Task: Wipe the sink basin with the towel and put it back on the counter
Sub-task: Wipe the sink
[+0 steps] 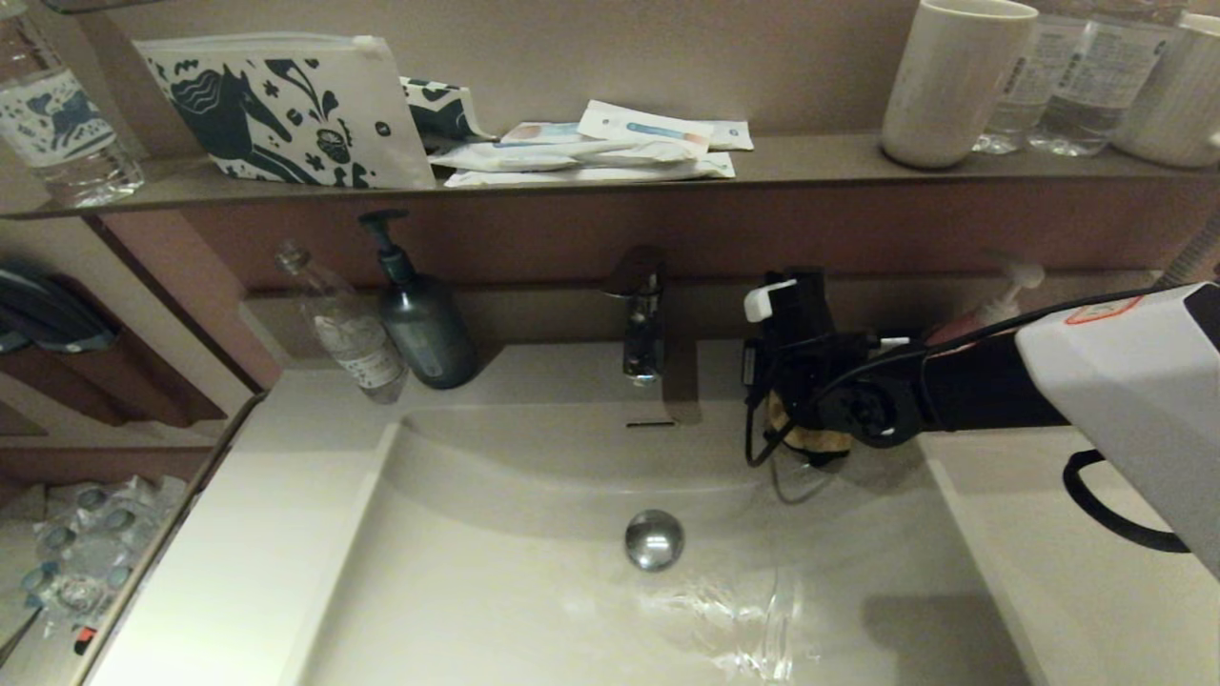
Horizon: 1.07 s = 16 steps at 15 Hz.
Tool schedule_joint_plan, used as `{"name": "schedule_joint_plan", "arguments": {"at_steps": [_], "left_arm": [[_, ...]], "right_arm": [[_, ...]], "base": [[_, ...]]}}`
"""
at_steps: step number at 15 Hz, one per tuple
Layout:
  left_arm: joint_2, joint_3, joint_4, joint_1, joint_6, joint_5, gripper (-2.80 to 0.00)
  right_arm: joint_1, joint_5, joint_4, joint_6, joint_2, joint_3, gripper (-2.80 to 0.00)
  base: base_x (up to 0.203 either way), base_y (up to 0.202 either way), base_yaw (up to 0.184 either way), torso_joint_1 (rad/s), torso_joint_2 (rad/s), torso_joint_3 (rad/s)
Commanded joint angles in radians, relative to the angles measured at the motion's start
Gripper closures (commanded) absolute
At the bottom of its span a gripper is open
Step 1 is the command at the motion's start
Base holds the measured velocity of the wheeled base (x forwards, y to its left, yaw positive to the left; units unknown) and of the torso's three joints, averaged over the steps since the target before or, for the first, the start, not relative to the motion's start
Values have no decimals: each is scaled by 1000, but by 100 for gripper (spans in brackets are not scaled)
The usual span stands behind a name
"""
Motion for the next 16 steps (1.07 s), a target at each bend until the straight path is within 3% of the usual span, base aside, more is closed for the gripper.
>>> {"name": "schedule_joint_plan", "arguments": {"at_steps": [1, 7, 16], "left_arm": [[1, 0, 0, 0, 1, 0, 0], [1, 0, 0, 0, 0, -1, 0], [1, 0, 0, 0, 0, 0, 0]], "right_arm": [[-29, -2, 15, 2, -37, 54, 0], [-56, -2, 17, 2, -75, 85, 0], [207, 11, 17, 6, -51, 27, 0]], "base": [[0, 0, 0, 0, 0, 0], [0, 0, 0, 0, 0, 0], [0, 0, 0, 0, 0, 0]]}}
